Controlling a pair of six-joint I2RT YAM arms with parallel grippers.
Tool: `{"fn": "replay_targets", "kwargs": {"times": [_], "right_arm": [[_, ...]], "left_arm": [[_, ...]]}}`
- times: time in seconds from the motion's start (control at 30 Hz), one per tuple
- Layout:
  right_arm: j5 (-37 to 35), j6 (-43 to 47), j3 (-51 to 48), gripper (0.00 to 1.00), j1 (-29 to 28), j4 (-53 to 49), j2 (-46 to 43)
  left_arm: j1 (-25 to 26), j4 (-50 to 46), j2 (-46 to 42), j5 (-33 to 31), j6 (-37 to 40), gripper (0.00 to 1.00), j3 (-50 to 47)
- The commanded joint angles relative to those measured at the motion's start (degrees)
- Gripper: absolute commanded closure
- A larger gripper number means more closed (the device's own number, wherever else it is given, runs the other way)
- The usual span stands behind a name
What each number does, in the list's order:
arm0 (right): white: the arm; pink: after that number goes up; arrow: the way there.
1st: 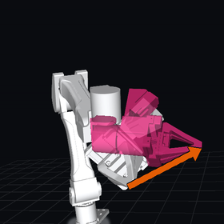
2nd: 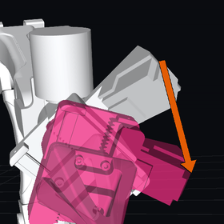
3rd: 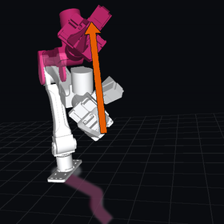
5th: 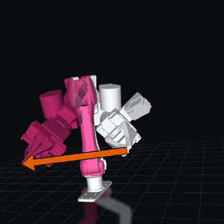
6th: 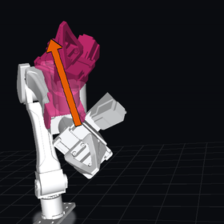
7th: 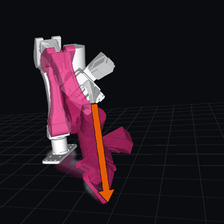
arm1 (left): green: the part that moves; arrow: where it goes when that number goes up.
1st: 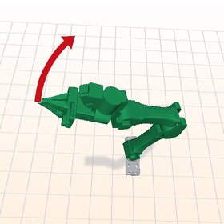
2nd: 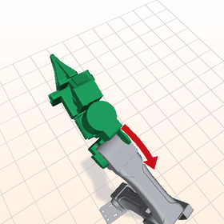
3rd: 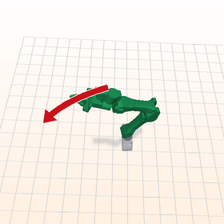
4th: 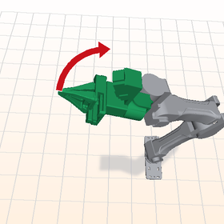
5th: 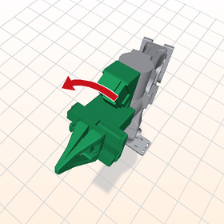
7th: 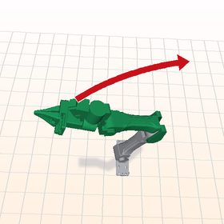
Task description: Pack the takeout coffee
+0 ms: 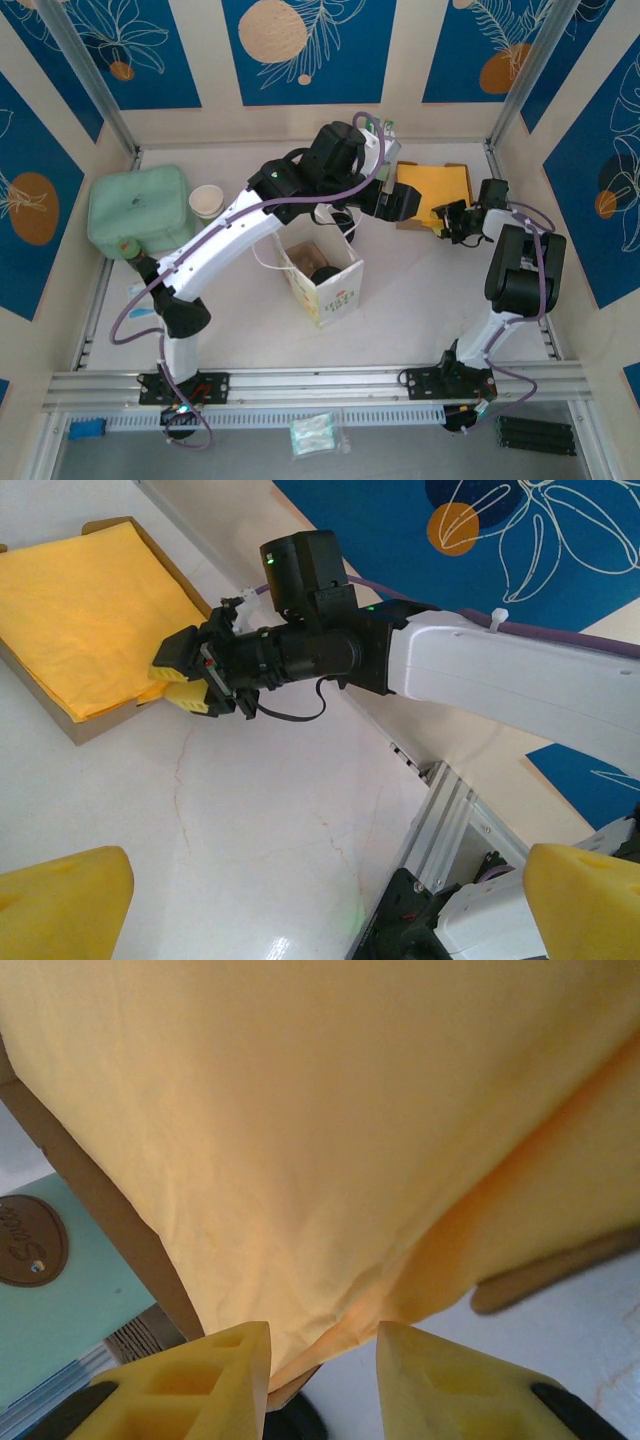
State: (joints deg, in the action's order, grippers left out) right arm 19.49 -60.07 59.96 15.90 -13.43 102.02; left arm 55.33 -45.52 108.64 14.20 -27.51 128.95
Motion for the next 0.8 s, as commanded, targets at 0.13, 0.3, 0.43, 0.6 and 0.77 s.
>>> {"fn": "replay_targets", "kwargs": {"times": [0.13,0.3,0.43,0.6,0.77], "right_arm": [[0.20,-0.78,1.82,0.71,-0.28,0.15,1.75],[0.38,-1.13,1.73,0.74,-0.17,1.18,2.69],[0.16,-1.45,1.56,0.74,-0.13,1.90,3.36],[0.81,-1.80,1.47,0.83,0.00,3.01,3.95],[1.93,-2.17,1.55,0.94,0.17,3.71,3.74]], "left_arm": [[0.59,-0.47,0.57,1.36,-0.08,0.01,1.92],[0.66,-0.54,0.60,1.42,-0.18,0.01,1.94],[0.66,-0.54,0.53,1.45,-0.18,0.00,1.92],[0.71,-0.54,0.48,1.34,-0.25,0.00,1.94],[0.72,-0.45,0.52,1.26,-0.35,0.01,1.92]]}}
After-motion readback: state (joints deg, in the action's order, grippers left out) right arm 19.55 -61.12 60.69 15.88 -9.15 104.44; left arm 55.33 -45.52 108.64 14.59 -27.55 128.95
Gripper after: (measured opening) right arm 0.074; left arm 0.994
